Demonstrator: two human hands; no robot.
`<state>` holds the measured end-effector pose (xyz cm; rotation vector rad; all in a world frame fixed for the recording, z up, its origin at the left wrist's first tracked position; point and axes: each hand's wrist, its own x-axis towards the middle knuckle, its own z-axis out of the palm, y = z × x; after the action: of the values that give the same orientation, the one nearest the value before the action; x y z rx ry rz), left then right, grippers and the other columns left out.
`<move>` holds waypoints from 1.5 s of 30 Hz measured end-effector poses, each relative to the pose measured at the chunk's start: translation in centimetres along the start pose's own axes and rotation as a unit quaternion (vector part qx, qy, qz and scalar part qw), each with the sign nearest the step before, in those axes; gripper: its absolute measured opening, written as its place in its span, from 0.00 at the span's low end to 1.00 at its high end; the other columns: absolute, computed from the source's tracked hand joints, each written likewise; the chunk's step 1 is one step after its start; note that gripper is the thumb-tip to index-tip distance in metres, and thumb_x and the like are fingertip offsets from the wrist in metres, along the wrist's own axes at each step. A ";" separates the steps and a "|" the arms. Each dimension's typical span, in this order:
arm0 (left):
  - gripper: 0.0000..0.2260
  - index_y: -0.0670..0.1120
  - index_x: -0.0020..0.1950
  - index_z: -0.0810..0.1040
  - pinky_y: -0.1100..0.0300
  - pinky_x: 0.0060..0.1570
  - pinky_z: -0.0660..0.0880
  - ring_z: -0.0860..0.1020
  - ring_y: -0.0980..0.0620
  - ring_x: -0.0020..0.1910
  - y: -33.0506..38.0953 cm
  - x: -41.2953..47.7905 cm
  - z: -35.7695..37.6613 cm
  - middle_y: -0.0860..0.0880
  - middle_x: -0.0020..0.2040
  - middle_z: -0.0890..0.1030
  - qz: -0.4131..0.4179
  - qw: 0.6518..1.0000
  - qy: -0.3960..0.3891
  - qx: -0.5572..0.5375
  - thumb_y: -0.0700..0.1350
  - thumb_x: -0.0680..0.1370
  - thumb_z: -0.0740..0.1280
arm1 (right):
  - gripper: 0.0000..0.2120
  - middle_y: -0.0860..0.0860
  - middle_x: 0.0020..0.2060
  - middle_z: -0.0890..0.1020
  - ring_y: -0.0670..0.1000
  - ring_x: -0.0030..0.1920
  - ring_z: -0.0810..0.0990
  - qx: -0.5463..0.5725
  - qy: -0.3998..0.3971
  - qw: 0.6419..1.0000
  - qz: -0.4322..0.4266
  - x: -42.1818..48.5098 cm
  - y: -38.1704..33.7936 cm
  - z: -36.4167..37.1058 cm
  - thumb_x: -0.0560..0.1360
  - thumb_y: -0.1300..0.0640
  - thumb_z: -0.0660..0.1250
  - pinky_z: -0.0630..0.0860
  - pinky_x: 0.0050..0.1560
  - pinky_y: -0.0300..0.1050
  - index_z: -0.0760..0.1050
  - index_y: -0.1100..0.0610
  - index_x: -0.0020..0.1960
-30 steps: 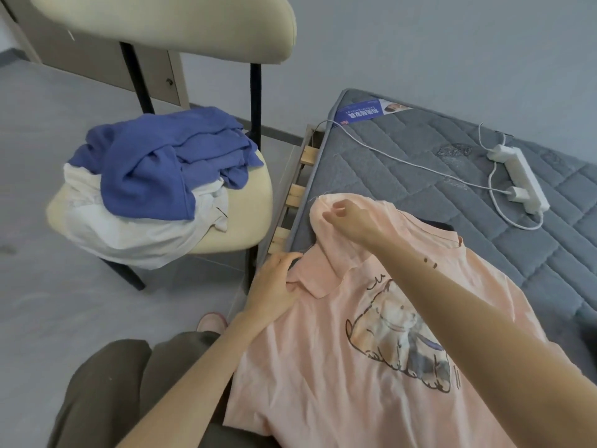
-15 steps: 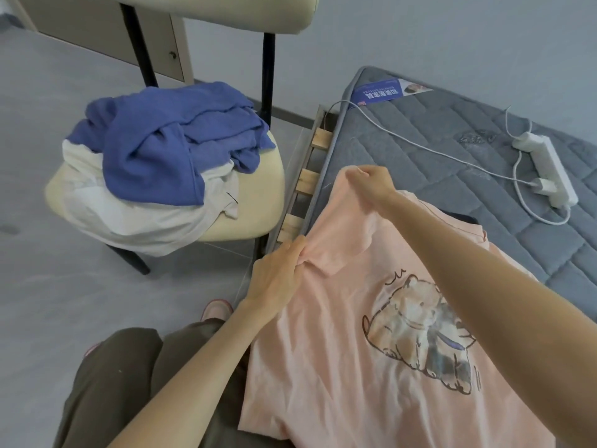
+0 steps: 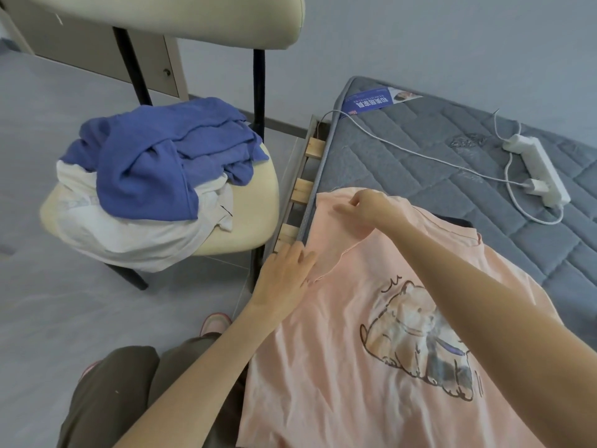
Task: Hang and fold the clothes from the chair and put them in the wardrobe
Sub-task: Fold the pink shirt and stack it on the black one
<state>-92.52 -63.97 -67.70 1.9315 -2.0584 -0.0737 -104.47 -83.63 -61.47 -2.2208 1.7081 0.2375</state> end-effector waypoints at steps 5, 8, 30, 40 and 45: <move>0.07 0.44 0.56 0.71 0.58 0.42 0.62 0.69 0.49 0.44 0.9 0.2 -0.3 0.48 0.50 0.74 0.016 0.997 -0.063 -0.049 0.41 0.79 0.59 | 0.14 0.49 0.39 0.81 0.53 0.43 0.79 0.085 0.098 0.991 -0.010 -1.8 1.7 0.5 0.74 0.47 0.62 0.75 0.48 0.47 0.77 0.57 0.42; 0.09 0.47 0.58 0.69 0.59 0.41 0.62 0.71 0.50 0.47 1.3 0.0 -0.4 0.50 0.52 0.72 0.035 0.994 -0.106 -0.020 0.43 0.79 0.57 | 0.09 0.51 0.42 0.79 0.53 0.46 0.77 0.088 0.127 0.988 -0.032 -2.9 2.3 1.6 0.75 0.52 0.67 0.67 0.43 0.44 0.77 0.59 0.45; 0.21 0.52 0.74 0.62 0.49 0.67 0.62 0.62 0.44 0.71 18.8 3.8 0.5 0.47 0.73 0.64 0.107 0.983 -0.142 -0.052 0.47 0.81 0.57 | 0.10 0.50 0.52 0.78 0.50 0.51 0.76 0.327 0.271 0.890 0.165 -18.7 24.7 3.0 0.76 0.59 0.63 0.70 0.50 0.42 0.74 0.56 0.57; 0.33 0.65 0.75 0.38 0.27 0.66 0.46 0.28 0.37 0.72 23.5 2.9 6.1 0.53 0.76 0.31 0.011 0.953 -0.304 -0.007 0.71 0.75 0.50 | 0.26 0.65 0.68 0.64 0.64 0.69 0.62 0.452 0.303 0.663 0.515 -23.5 33.3 7.6 0.77 0.55 0.66 0.61 0.70 0.56 0.61 0.66 0.67; 0.36 0.64 0.74 0.32 0.24 0.63 0.49 0.28 0.36 0.72 23.5 2.4 7.1 0.53 0.75 0.27 0.006 0.955 -0.293 0.037 0.73 0.74 0.48 | 0.23 0.61 0.66 0.64 0.62 0.68 0.64 0.491 0.220 0.701 0.467 -23.2 34.1 8.2 0.77 0.44 0.64 0.67 0.65 0.53 0.71 0.59 0.64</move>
<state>-117.18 -65.59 -68.10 2.1257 -2.4557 -0.6484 -142.87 -67.44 -66.89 -0.5348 2.2567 -0.8662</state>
